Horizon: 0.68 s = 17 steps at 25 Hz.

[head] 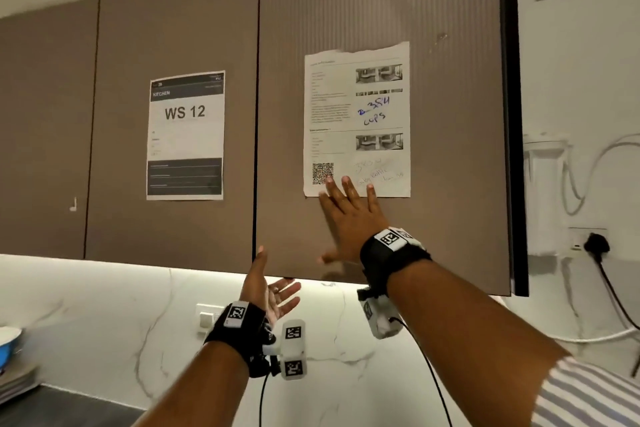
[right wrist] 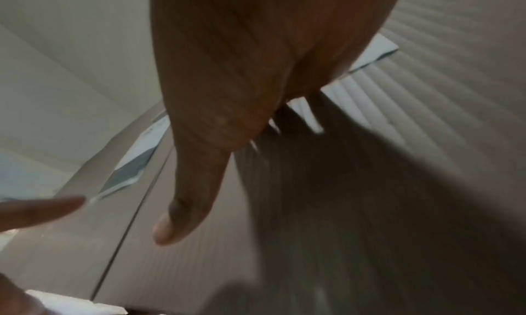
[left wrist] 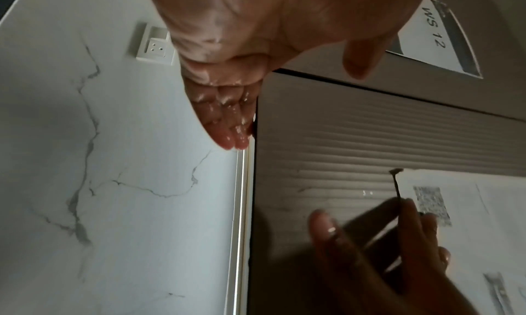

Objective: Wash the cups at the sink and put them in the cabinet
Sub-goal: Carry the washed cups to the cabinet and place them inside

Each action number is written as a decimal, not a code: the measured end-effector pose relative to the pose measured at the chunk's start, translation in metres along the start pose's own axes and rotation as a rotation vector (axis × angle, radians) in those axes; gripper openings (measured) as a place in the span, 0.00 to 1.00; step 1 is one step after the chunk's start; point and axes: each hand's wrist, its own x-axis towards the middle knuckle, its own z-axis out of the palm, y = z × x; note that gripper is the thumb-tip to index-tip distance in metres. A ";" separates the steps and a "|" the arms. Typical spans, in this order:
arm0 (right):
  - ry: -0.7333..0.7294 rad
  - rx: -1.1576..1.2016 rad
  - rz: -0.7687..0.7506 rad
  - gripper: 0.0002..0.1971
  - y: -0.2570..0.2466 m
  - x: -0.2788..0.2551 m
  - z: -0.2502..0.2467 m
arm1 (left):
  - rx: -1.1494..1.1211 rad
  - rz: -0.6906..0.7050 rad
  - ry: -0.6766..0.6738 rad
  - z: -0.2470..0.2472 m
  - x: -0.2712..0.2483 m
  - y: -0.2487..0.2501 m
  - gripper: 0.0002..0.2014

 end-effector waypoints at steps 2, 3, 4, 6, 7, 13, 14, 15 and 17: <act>0.006 -0.068 0.021 0.74 -0.002 0.003 0.017 | -0.040 -0.002 -0.012 -0.006 0.014 0.001 0.39; 0.031 -0.078 0.030 0.75 -0.003 0.004 0.024 | -0.047 0.005 -0.024 -0.009 0.022 0.002 0.38; 0.054 -0.074 0.036 0.75 -0.005 0.003 0.027 | -0.052 0.013 -0.034 -0.011 0.027 0.001 0.37; 0.087 -0.065 0.034 0.75 -0.006 0.003 0.029 | -0.064 0.039 -0.043 -0.014 0.037 -0.002 0.35; 0.096 -0.065 0.031 0.75 -0.006 0.003 0.031 | -0.073 0.057 -0.039 -0.014 0.040 -0.003 0.32; 0.106 -0.104 0.053 0.77 -0.010 0.001 0.032 | -0.101 0.100 -0.034 -0.021 0.047 -0.007 0.26; 0.111 -0.107 0.052 0.77 -0.012 -0.002 0.030 | -0.119 0.128 -0.024 -0.022 0.048 -0.010 0.25; 0.112 -0.106 0.050 0.77 -0.014 -0.005 0.026 | -0.135 0.159 -0.019 -0.023 0.046 -0.013 0.24; 0.119 -0.096 0.049 0.77 -0.020 -0.012 0.018 | -0.155 0.236 -0.022 -0.026 0.038 -0.018 0.25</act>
